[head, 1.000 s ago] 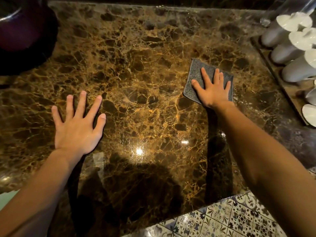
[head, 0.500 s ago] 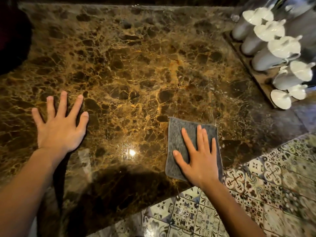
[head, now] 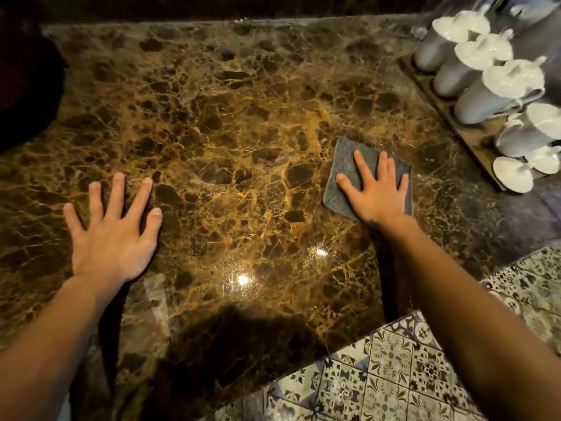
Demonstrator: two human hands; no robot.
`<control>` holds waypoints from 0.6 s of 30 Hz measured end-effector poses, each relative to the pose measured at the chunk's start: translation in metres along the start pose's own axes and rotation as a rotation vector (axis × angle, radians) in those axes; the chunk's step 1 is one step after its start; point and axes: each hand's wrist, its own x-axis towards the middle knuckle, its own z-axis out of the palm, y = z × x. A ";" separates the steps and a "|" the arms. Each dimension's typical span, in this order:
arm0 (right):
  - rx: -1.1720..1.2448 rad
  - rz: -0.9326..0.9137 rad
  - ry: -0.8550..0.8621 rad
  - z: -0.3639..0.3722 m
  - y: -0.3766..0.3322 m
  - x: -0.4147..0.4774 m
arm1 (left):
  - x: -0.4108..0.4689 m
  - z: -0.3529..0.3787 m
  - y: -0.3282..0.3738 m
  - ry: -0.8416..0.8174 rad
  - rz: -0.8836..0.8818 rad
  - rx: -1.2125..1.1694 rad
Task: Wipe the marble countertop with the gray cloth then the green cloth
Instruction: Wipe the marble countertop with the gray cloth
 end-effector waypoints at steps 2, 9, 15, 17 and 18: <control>0.016 0.032 -0.027 -0.010 0.000 0.029 | 0.000 0.001 0.000 0.003 -0.001 0.005; 0.043 0.041 -0.014 -0.015 0.001 0.049 | -0.002 -0.001 0.001 -0.006 0.010 0.004; -0.001 -0.025 0.020 0.008 0.013 -0.026 | -0.002 -0.003 0.001 -0.005 0.017 -0.014; 0.000 -0.055 0.042 0.020 0.023 -0.070 | -0.002 -0.003 0.001 -0.010 0.019 -0.009; -0.001 -0.073 0.059 0.027 0.026 -0.093 | -0.002 -0.003 0.001 -0.010 0.018 -0.008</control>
